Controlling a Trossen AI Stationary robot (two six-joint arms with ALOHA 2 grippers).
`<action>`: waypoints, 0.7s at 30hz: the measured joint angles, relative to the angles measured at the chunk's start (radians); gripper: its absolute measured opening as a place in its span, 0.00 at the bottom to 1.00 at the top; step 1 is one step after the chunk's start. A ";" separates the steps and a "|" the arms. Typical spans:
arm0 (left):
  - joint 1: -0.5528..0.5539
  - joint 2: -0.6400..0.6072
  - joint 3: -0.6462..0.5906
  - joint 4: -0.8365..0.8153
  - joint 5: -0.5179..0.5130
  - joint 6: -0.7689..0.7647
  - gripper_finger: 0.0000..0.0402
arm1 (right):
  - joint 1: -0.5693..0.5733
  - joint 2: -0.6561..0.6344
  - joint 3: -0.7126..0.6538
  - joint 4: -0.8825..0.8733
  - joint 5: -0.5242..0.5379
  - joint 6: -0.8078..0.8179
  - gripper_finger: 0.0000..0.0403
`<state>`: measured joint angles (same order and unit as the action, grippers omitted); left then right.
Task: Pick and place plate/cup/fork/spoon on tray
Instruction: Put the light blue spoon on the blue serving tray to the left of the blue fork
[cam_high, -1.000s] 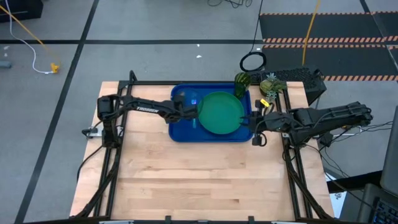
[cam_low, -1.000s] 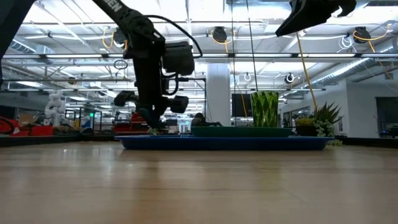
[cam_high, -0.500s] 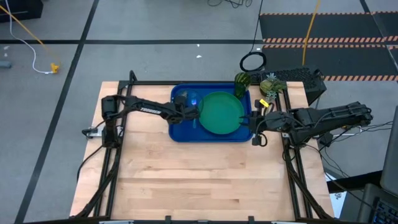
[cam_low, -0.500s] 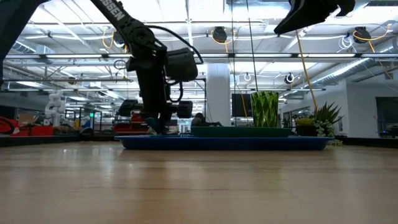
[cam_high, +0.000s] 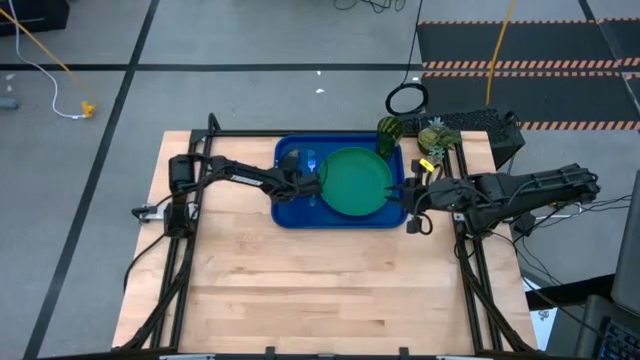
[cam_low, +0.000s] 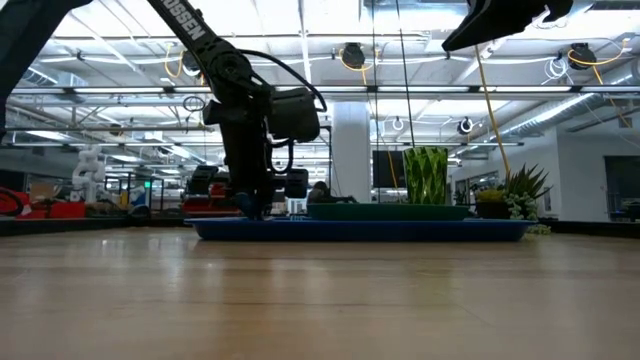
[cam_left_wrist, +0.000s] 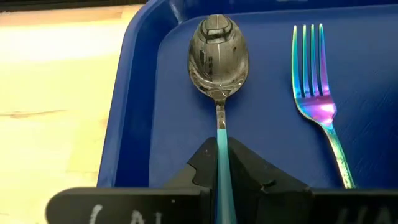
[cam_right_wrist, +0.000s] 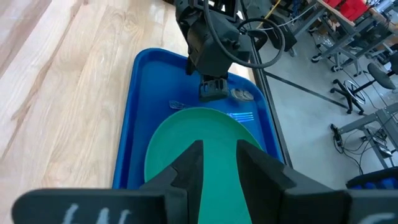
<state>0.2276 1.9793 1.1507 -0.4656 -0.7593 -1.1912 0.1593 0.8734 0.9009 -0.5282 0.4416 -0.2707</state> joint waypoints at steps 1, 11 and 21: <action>0.000 0.003 0.000 -0.001 0.003 0.001 0.07 | 0.000 0.000 0.000 0.000 0.000 0.000 0.22; -0.004 0.025 0.000 0.007 0.017 -0.031 0.11 | 0.000 0.000 0.000 0.000 0.000 0.000 0.22; -0.005 0.032 0.000 0.007 0.017 -0.041 0.16 | 0.000 0.000 0.000 0.000 0.000 0.001 0.22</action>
<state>0.2230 2.0113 1.1511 -0.4587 -0.7422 -1.2320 0.1593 0.8730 0.9009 -0.5283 0.4412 -0.2699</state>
